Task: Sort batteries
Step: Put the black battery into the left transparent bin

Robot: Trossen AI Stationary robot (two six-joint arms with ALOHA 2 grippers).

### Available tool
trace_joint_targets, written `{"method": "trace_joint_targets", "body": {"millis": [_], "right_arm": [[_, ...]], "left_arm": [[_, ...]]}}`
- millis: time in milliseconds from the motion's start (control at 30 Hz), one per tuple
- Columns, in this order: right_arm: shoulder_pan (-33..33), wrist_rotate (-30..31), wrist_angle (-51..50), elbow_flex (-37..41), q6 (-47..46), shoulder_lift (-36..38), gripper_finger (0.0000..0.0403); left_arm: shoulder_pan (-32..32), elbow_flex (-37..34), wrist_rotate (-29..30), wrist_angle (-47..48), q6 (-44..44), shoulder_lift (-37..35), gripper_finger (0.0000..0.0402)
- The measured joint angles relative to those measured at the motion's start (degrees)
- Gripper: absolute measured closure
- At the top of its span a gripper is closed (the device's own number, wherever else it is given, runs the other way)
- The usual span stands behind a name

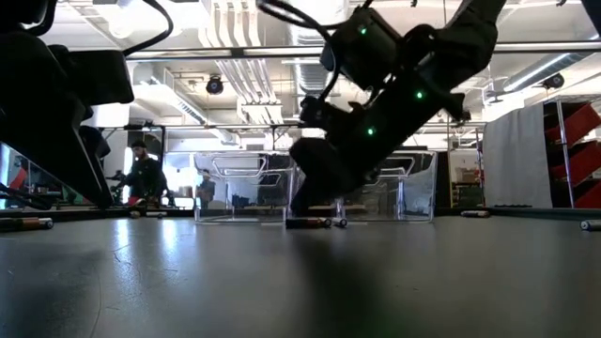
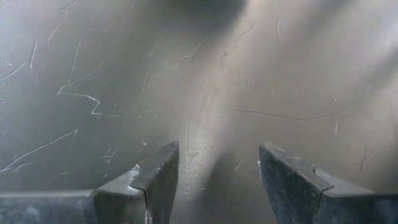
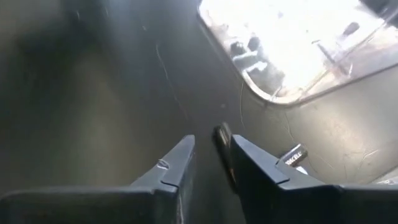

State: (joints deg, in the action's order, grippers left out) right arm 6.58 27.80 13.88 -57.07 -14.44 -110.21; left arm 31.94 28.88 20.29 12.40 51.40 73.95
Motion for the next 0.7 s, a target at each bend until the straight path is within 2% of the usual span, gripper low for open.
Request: {"method": "trace_joint_targets", "body": {"millis": [267,367,700], "right_arm": [[-1.06,-0.28,-12.85,-8.61,3.02,-1.43,0.0269],[-1.7,-3.97,-13.75,-10.77,1.82,-2.69,0.0266],[-2.87,-4.3,-17.12,-10.73,0.56,-3.43,0.0291]], "left_arm": [[0.0,0.21,0.23,-0.3,-0.05,0.0,0.0203],[0.0,0.21,0.77,-0.5,0.14,0.0,0.0203],[0.0,0.22,2.59,-1.63,-0.87,-0.02,0.0203]]}}
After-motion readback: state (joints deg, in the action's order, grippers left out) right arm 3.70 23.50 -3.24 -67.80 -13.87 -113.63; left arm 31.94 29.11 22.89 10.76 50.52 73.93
